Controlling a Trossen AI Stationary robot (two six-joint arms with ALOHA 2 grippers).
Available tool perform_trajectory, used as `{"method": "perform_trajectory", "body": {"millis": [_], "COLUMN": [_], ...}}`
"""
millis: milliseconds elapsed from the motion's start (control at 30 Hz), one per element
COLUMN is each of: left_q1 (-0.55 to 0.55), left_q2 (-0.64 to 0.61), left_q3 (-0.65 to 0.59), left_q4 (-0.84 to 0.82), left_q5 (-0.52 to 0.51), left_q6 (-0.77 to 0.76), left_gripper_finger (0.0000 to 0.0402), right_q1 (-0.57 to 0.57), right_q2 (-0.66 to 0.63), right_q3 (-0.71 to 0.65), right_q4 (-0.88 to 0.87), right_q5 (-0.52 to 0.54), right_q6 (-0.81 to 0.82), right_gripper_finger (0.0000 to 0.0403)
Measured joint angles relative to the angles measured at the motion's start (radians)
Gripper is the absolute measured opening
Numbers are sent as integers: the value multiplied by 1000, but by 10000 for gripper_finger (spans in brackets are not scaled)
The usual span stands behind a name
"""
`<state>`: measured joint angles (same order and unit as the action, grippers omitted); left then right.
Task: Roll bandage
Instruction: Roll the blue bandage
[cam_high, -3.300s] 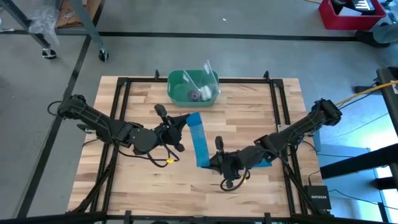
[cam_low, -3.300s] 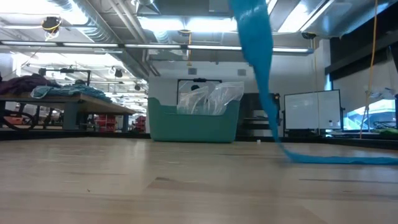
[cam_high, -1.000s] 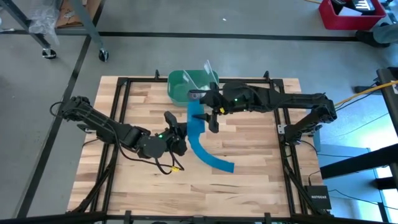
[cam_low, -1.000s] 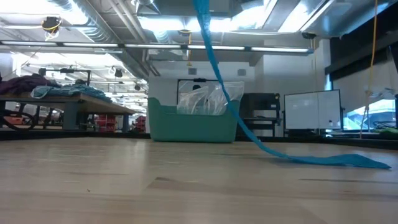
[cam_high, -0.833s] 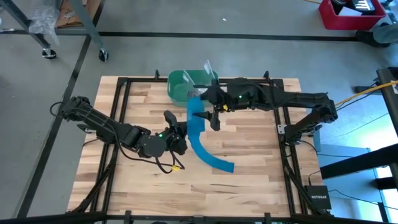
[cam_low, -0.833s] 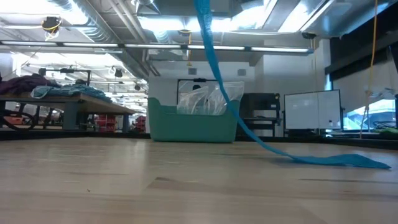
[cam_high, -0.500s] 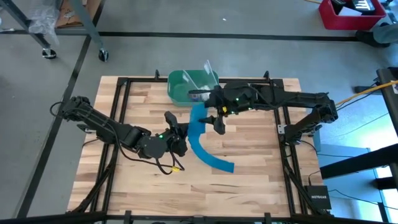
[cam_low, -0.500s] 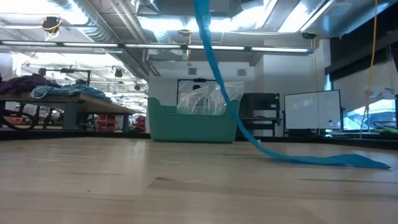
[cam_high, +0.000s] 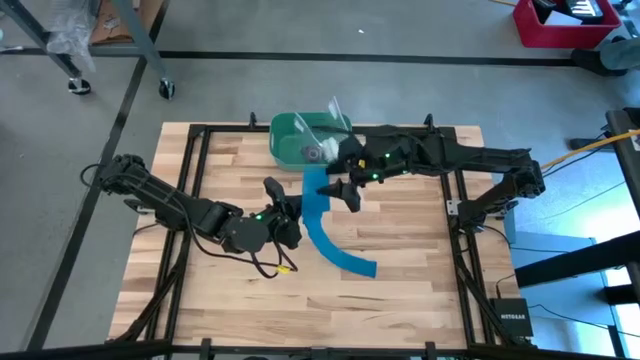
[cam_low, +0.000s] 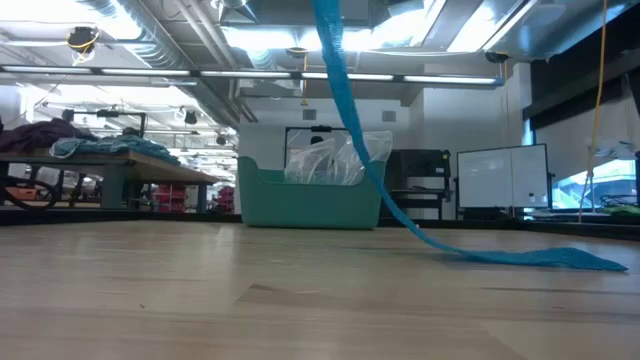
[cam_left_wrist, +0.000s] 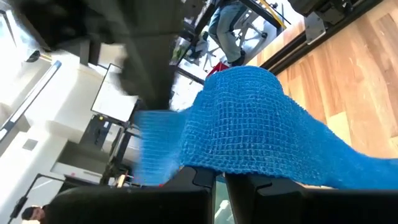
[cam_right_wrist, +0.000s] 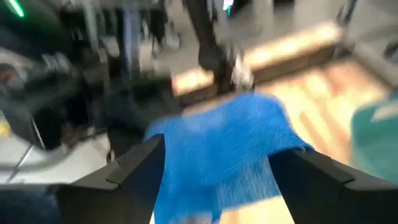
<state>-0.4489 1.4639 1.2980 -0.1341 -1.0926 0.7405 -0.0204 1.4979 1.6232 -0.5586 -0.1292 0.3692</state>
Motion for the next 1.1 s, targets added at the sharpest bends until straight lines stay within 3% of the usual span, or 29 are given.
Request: {"method": "perform_trajectory", "body": {"millis": [167, 333, 500, 667, 800, 967, 1100], "left_q1": [-1, 0, 0, -2, -2, -1, 2], "left_q2": [0, 0, 0, 0, 0, -1, -1], "left_q3": [0, 0, 0, 1, 1, 1, 2], "left_q4": [-7, -7, -6, 11, 26, 63, 74], "left_q5": [1, 1, 1, 0, 0, 18, 58], "left_q6": [2, 3, 5, -7, -17, -23, -25], "left_gripper_finger": [13, 13, 13, 13, 13, 13, 13], "right_q1": [0, 1, 14, 157, 288, 342, 317], "right_q2": [-21, -52, -130, -217, -298, -317, -225], "right_q3": [-1, -1, 2, -113, -385, -778, -955], "right_q4": [-60, -78, -177, -241, 30, 684, 1164], "right_q5": [-7, -91, -90, 102, 225, 372, 415], "right_q6": [58, 66, -21, -148, -225, -408, -532], "right_gripper_finger": [282, 282, 282, 282, 282, 282, 282]}}
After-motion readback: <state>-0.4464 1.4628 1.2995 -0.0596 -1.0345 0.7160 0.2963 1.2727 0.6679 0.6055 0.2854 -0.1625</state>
